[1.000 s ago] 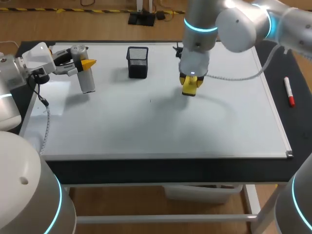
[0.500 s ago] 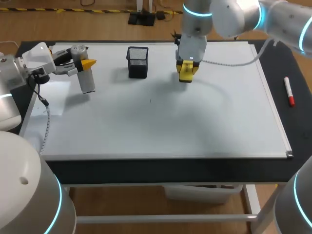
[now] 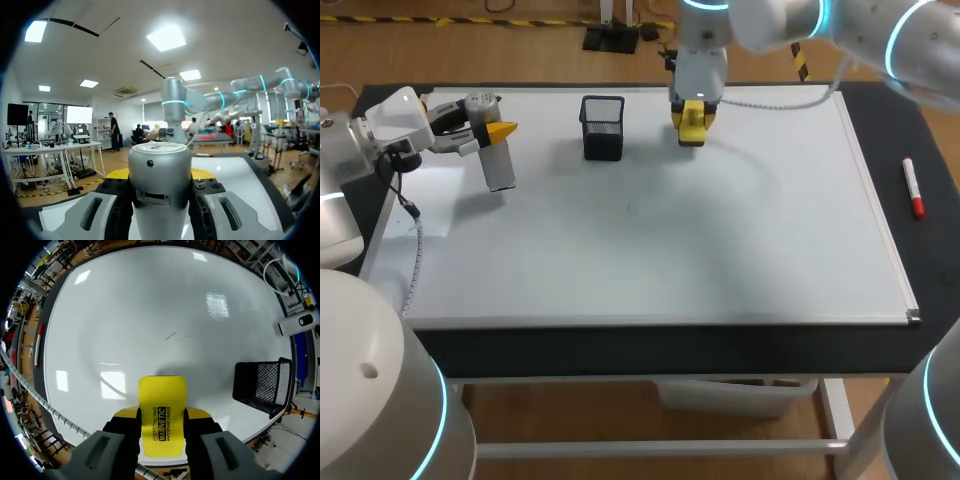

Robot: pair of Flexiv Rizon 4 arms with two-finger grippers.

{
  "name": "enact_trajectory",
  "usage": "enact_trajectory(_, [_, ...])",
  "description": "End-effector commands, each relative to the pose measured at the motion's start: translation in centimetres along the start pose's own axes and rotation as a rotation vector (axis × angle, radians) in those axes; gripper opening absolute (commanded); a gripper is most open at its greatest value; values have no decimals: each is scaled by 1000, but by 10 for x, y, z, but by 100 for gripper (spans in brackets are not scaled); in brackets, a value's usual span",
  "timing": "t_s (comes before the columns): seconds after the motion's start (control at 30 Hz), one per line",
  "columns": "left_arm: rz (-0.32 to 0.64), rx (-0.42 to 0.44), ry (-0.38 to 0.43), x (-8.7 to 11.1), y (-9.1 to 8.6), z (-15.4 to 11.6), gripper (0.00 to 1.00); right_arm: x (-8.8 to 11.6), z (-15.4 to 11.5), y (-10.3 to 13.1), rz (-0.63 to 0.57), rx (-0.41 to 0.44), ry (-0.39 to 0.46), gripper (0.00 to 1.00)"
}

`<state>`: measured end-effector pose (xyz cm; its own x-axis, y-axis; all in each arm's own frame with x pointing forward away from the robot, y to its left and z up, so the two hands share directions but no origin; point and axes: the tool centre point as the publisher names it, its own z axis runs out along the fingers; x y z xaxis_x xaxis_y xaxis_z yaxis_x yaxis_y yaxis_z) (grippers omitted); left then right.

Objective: Pick up the inspection probe, press it on each red-marked spot on the whiteboard one by one, put down the probe, pick up the eraser, and wipe off all the red marks.

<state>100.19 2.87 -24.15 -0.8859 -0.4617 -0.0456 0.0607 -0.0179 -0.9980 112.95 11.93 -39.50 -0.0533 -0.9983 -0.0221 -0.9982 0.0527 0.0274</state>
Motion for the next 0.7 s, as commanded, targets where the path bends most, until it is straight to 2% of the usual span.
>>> enact_trajectory(0.03, [2,1,-4,1,-1,1,0,-6,9,-23,2,-92,5,0])
enact_trajectory(0.27, [2,1,-4,1,-1,1,0,-9,9,-33,4,-90,-6,0])
enact_trajectory(0.7, [2,1,-4,1,-1,1,0,-22,15,-39,-21,-76,-4,0])
